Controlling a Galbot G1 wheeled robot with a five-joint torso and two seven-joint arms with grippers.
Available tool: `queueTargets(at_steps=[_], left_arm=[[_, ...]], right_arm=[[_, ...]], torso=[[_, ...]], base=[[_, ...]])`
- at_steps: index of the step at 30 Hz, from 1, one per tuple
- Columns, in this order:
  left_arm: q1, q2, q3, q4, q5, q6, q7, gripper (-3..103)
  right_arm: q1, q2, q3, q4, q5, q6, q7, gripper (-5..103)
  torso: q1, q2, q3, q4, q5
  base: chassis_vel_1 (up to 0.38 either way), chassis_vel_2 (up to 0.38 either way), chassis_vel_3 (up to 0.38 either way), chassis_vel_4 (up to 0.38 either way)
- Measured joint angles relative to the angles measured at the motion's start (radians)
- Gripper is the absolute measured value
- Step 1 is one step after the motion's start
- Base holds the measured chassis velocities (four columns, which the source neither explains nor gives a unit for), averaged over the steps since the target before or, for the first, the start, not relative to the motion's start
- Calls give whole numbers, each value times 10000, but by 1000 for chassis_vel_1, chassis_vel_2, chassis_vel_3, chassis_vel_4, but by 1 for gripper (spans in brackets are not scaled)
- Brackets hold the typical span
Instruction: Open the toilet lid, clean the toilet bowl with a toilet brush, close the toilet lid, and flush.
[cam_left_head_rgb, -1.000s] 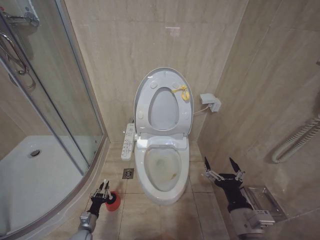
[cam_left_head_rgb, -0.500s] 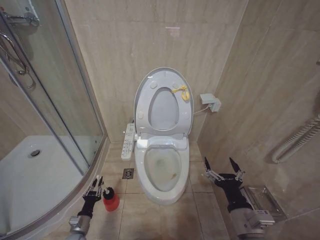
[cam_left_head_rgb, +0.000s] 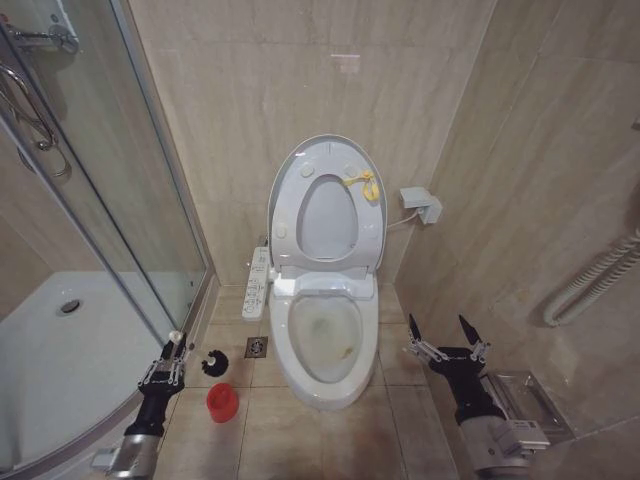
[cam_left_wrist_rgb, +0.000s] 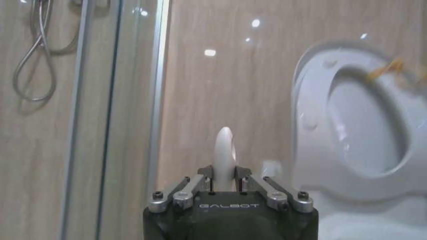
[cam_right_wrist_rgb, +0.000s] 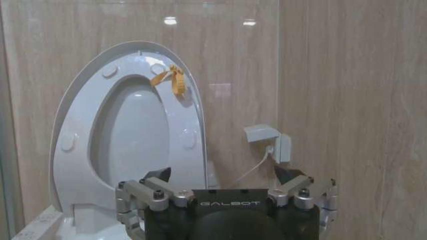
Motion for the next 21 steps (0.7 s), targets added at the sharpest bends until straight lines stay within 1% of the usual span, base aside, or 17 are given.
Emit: queueTargets(at_steps=[2, 3, 6, 7, 10, 11, 13, 14, 15, 18, 19, 21], left_arm=[[497, 55, -141, -724, -331, 89, 210, 21], [497, 55, -141, -724, -331, 89, 210, 21], [1112, 120, -331, -1692, -878, 310, 398, 21], [1112, 120, -331, -1692, -878, 310, 398, 21], [1441, 213, -448, -2714, -1435, 750, 444, 21], [1441, 213, -448, -2714, -1435, 750, 444, 21], [1437, 361, -430, -3107, -1671, 1007, 433, 21], [1388, 479, -374, -3308, -1913, 1181, 418, 21], [1388, 479, -374, -3308, -1913, 1181, 418, 21], [1059, 942, -116, -3519, -2772, 1615, 430, 21], [1059, 942, -116, -3519, -2772, 1615, 430, 21], [574, 1316, 177, -3419, -3270, 1807, 546, 21]], right_arm=[[0, 0, 0, 1, 0, 0, 0, 100], [0, 0, 0, 1, 0, 0, 0, 100], [0, 0, 0, 0, 0, 0, 0, 100], [0, 0, 0, 0, 0, 0, 0, 100], [0, 0, 0, 1, 0, 0, 0, 100], [0, 0, 0, 1, 0, 0, 0, 100], [0, 0, 0, 0, 0, -1, 0, 100], [0, 0, 0, 0, 0, 0, 0, 100], [0, 0, 0, 0, 0, 0, 0, 100], [0, 0, 0, 0, 0, 0, 0, 100], [0, 0, 0, 0, 0, 0, 0, 100], [0, 0, 0, 0, 0, -1, 0, 100]], torso=[[-1, 0, 0, 2, 1], [-1, 0, 0, 2, 1], [-2, 0, 0, 1, 0], [-2, 0, 0, 1, 0], [-2, 0, 1, 1, 0], [-2, 0, 1, 1, 0], [-2, 0, 1, 1, 1], [-2, 0, 1, 0, 0], [-2, 0, 1, 0, 0], [-1, 0, 1, 0, 0], [-1, 0, 1, 0, 0], [-1, 0, 1, 1, 1]], base=[[0, 0, 0, 0], [0, 0, 0, 0], [0, 0, 0, 0], [0, 0, 0, 0], [0, 0, 0, 0], [0, 0, 0, 0], [0, 0, 0, 0], [0, 0, 0, 0], [0, 0, 0, 0], [0, 0, 0, 0], [0, 0, 0, 0], [0, 0, 0, 0]])
